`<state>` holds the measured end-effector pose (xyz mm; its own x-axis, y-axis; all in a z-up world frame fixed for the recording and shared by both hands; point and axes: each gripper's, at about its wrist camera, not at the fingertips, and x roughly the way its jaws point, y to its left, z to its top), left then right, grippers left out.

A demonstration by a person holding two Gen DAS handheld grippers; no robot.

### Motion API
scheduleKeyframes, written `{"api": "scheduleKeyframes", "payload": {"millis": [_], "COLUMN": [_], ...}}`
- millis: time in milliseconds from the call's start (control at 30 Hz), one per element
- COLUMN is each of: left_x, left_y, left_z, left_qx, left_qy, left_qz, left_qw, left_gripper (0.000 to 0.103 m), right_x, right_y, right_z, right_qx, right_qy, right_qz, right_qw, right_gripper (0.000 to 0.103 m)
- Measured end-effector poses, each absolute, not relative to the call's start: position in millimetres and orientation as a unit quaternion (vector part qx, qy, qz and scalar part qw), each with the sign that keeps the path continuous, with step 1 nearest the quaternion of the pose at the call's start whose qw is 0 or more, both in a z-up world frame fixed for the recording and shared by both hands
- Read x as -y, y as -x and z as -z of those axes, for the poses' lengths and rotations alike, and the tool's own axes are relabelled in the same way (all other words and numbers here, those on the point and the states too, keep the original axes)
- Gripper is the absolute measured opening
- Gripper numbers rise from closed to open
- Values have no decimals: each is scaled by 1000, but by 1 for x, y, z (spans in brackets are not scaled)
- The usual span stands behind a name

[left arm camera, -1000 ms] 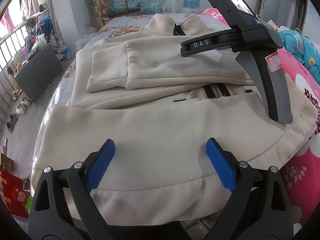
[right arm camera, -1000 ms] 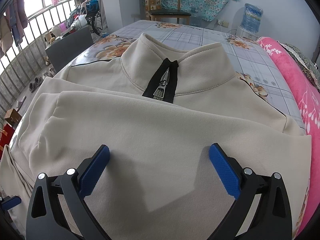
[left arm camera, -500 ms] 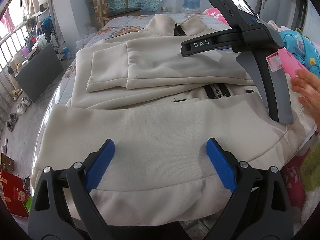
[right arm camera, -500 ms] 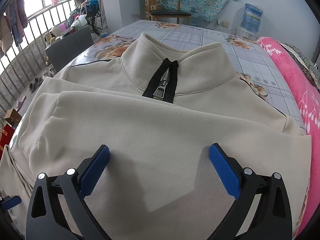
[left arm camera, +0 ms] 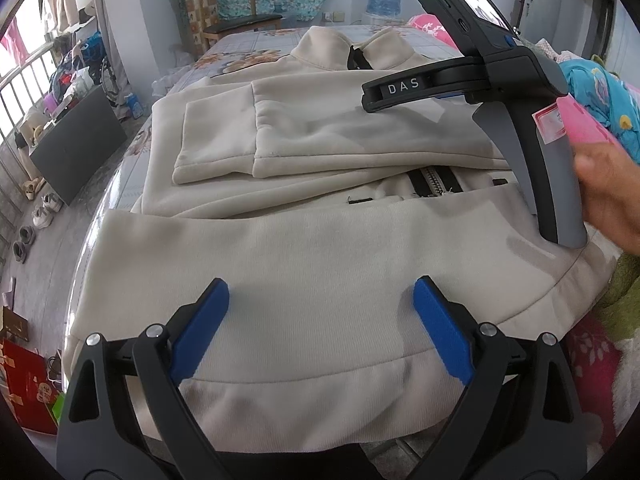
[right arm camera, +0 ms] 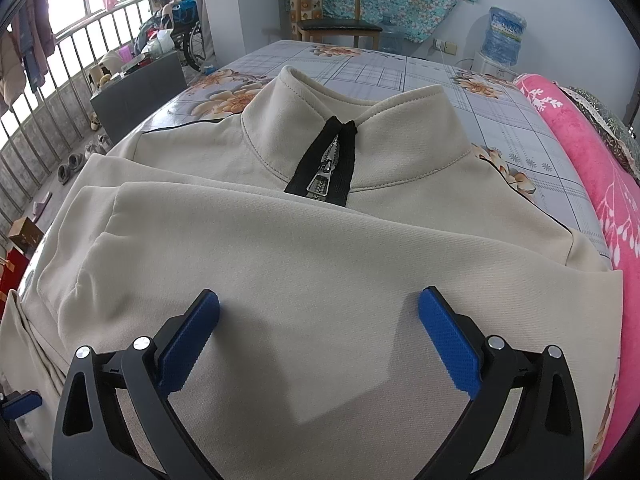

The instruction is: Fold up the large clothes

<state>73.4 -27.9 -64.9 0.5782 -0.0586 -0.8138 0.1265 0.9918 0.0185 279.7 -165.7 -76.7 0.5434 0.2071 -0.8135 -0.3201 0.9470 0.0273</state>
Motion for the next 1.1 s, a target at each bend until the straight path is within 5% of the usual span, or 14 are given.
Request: {"api": "scheduleKeyframes", "payload": {"millis": [667,1100], "left_x": [6,-19], "left_y": [-79,-102], "left_z": [24,-19], "left_qx": [-405,-393], "left_qy": [-30,-17], "left_qz": [17,-33], "left_qw": [914,919], "left_gripper": [91,91], "right_x": [169,200], "right_y": [-280,-244], "right_z": [74,19], "right_qx": [-457,-404], "right_qy": [52,-3], "right_qz": [-148,-142], "right_qw": [876,904], "right_gripper": [97,97]}}
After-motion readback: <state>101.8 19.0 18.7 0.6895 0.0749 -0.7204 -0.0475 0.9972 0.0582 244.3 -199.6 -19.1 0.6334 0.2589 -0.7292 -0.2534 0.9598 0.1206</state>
